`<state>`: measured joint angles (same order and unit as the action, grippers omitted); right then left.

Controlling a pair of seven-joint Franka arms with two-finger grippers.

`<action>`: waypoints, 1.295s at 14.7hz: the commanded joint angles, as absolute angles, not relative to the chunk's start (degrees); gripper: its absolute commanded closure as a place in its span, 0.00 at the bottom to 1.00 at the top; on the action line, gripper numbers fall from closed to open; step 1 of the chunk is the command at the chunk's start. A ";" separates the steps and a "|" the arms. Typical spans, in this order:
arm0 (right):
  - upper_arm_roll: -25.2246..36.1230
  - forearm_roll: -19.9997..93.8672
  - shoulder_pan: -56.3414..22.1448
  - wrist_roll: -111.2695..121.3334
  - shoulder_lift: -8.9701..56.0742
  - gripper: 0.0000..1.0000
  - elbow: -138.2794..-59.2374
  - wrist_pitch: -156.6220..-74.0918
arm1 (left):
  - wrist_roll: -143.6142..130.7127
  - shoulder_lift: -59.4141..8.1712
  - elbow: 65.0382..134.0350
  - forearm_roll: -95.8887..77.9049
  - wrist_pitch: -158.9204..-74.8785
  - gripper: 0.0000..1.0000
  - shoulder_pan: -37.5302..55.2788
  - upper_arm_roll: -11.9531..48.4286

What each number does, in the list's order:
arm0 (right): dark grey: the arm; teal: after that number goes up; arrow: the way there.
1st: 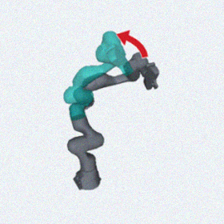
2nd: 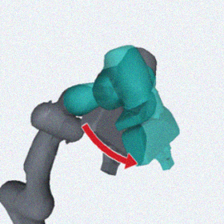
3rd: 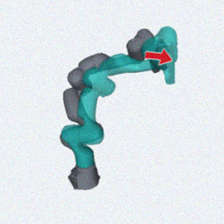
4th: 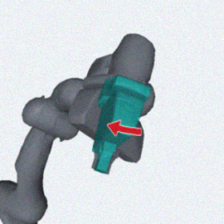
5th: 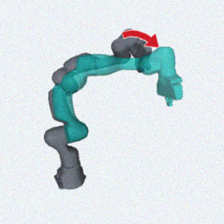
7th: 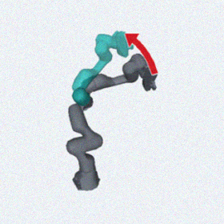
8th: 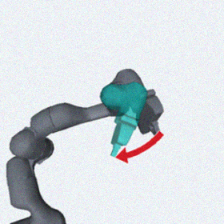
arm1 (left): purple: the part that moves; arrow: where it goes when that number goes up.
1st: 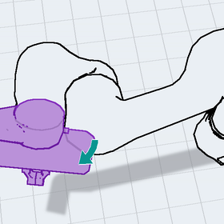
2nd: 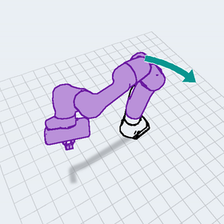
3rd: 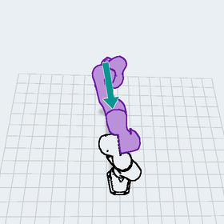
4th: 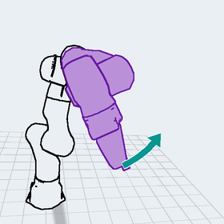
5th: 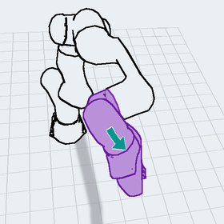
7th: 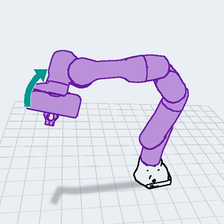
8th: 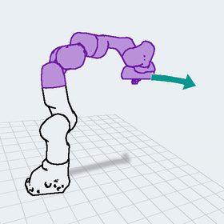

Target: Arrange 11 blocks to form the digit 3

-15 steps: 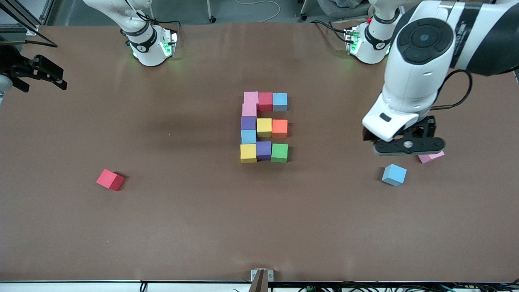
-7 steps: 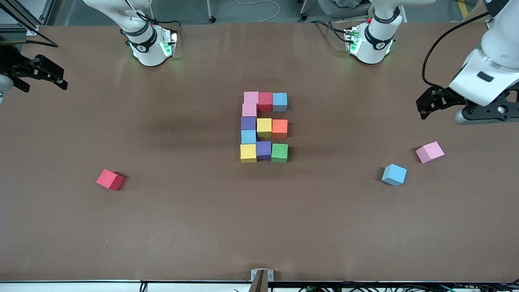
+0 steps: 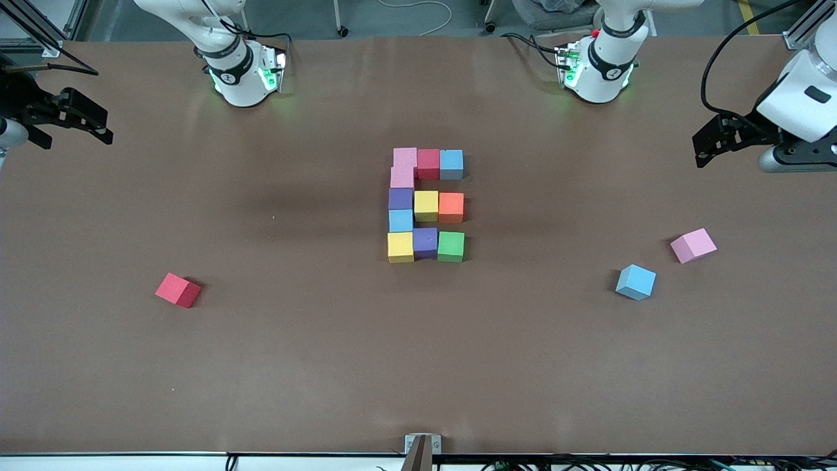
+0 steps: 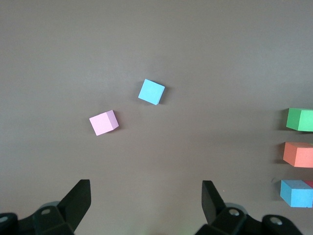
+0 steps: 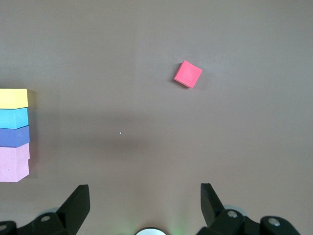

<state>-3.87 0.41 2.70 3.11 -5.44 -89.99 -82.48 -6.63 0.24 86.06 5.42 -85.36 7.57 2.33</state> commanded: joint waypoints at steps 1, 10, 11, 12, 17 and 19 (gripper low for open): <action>-4.04 0.18 2.99 3.87 -5.89 0.00 -90.70 -82.44 | -5.98 3.16 89.73 4.66 -87.44 0.00 8.52 1.41; -4.04 0.18 2.02 3.78 -5.89 0.00 -90.62 -82.53 | -6.24 4.57 92.20 4.22 -91.41 0.00 8.53 1.58; -4.13 0.18 1.93 3.78 -5.89 0.00 -90.62 -82.53 | -6.24 4.57 92.46 3.70 -91.49 0.00 8.53 1.58; -4.13 0.18 1.93 3.78 -5.89 0.00 -90.62 -82.62 | -6.24 4.57 92.55 3.60 -91.49 0.00 8.53 1.58; -4.04 0.18 2.02 3.87 -5.89 0.00 -90.70 -82.62 | -6.07 5.89 94.74 0.79 -89.91 0.00 8.44 1.76; -4.04 0.18 2.02 3.87 -5.89 0.00 -90.70 -82.62 | -6.06 5.98 94.83 0.79 -89.21 0.00 8.09 1.67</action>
<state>-4.10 0.42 2.14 3.22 -5.44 -90.00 -82.44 -6.63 3.60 92.73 1.94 -89.64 8.21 2.09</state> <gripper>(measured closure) 0.000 0.000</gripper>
